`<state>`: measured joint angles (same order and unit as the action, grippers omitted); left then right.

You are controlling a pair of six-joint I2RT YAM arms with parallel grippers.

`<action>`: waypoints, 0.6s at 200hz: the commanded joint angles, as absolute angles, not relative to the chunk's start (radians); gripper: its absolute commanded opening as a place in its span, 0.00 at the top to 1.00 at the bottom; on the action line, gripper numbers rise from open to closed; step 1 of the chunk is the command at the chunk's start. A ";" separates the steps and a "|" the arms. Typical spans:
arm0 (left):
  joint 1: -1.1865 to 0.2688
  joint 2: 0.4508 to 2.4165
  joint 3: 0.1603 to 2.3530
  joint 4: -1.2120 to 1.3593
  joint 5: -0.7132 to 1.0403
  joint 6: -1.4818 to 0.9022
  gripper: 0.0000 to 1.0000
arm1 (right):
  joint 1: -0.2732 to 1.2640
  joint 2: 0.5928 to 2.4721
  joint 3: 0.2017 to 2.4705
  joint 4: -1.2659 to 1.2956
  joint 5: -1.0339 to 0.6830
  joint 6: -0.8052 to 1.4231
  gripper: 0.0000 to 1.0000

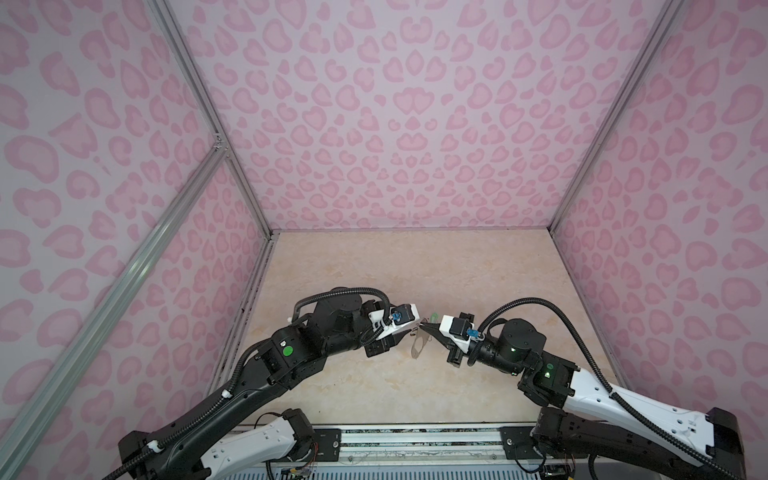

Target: Put the keys on the keyring

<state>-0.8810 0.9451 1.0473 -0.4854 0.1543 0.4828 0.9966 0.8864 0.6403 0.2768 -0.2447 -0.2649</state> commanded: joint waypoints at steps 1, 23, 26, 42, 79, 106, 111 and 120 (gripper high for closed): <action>-0.879 0.928 0.999 -0.391 0.174 0.391 0.57 | 0.997 0.882 0.626 0.358 -0.246 -0.249 1.00; -0.878 0.886 0.921 -0.314 0.172 0.350 0.57 | 0.998 0.876 0.623 0.365 -0.248 -0.247 1.00; -0.878 0.881 0.911 -0.305 0.171 0.346 0.58 | 0.996 0.876 0.623 0.363 -0.249 -0.246 1.00; -0.877 0.868 0.884 -0.283 0.174 0.325 0.57 | 0.997 0.877 0.626 0.362 -0.252 -0.244 1.00; -0.877 0.877 0.861 -0.242 0.224 0.281 0.55 | 0.998 0.890 0.633 0.366 -0.256 -0.245 1.00; -0.877 0.887 0.845 -0.206 0.265 0.264 0.54 | 0.997 0.896 0.636 0.367 -0.257 -0.241 1.00; -0.877 0.890 0.844 -0.201 0.275 0.259 0.54 | 0.996 0.896 0.636 0.365 -0.255 -0.243 1.00; -0.877 0.897 0.842 -0.195 0.291 0.254 0.54 | 0.997 0.897 0.638 0.361 -0.255 -0.243 1.00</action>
<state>-0.8780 0.8864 0.8471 -0.2722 0.2276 0.2859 0.9947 0.8944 0.6312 0.3164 -0.2527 -0.2535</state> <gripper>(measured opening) 0.460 0.047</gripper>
